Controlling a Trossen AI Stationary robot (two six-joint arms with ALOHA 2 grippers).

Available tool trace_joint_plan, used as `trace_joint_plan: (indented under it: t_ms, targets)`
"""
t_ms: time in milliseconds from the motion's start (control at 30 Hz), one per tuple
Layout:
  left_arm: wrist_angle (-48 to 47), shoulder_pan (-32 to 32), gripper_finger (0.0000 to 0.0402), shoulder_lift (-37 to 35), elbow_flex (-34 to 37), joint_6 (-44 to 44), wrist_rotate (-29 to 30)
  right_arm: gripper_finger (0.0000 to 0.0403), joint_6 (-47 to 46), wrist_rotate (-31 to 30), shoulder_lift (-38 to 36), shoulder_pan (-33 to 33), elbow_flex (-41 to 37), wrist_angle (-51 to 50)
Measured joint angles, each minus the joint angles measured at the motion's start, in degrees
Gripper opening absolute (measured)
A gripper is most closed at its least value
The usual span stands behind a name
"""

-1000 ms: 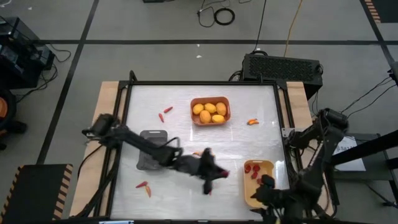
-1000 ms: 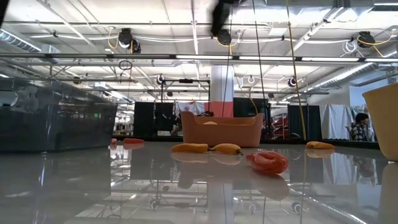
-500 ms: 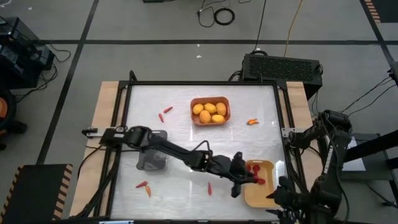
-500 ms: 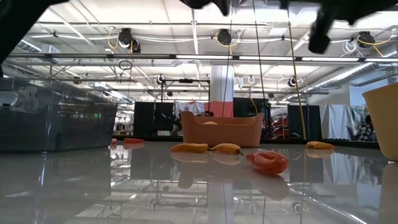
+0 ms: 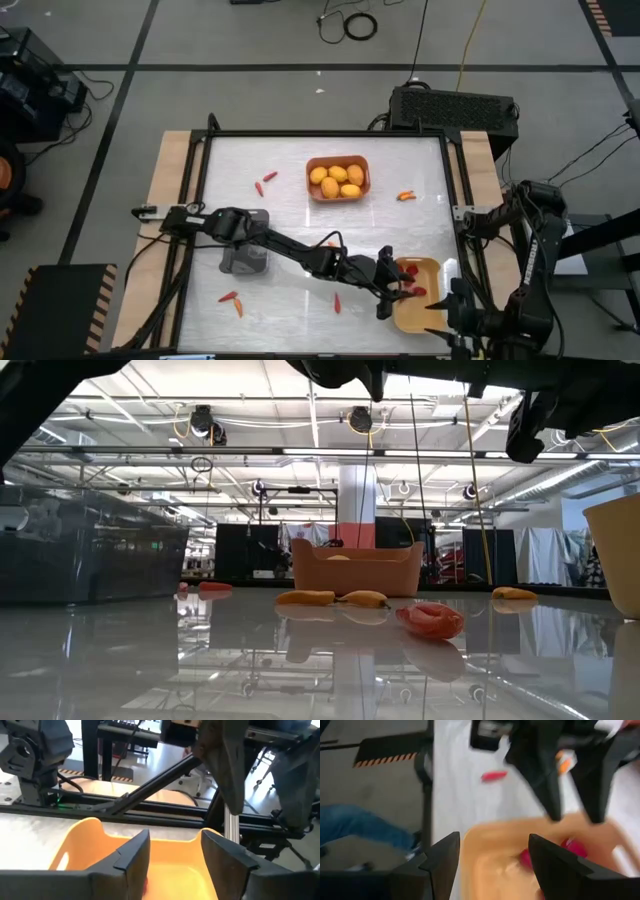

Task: Sort produce into baskets
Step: Put the yellow chili pepper into the black bin

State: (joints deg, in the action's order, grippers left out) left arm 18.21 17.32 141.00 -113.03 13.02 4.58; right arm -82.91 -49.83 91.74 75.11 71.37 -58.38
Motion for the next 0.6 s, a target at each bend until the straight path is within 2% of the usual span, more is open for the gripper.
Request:
trace_joint_plan:
  t_ms: [167, 333, 467, 600]
  targets:
    - [-10.7, -0.3, 0.0193, -3.5, 0.0, -0.2, -1.6, 0.0226, -0.3, -2.9, 3.0, -1.0, 0.0, -1.5]
    - [-28.3, -1.7, 0.0194, -10.0, -0.1, 0.0, -1.4, 0.0226, -2.4, -5.7, 6.4, -2.4, 0.0, -0.2]
    - [-41.5, -2.1, 0.0194, -13.7, -0.1, 0.1, -1.0, 0.0226, -4.2, -5.7, 9.1, -3.3, 0.0, 1.8]
    - [-52.6, -1.5, 0.0194, -16.5, -0.1, 0.1, 2.3, 0.0226, -4.0, -5.9, 11.4, -3.9, 0.0, 4.0]
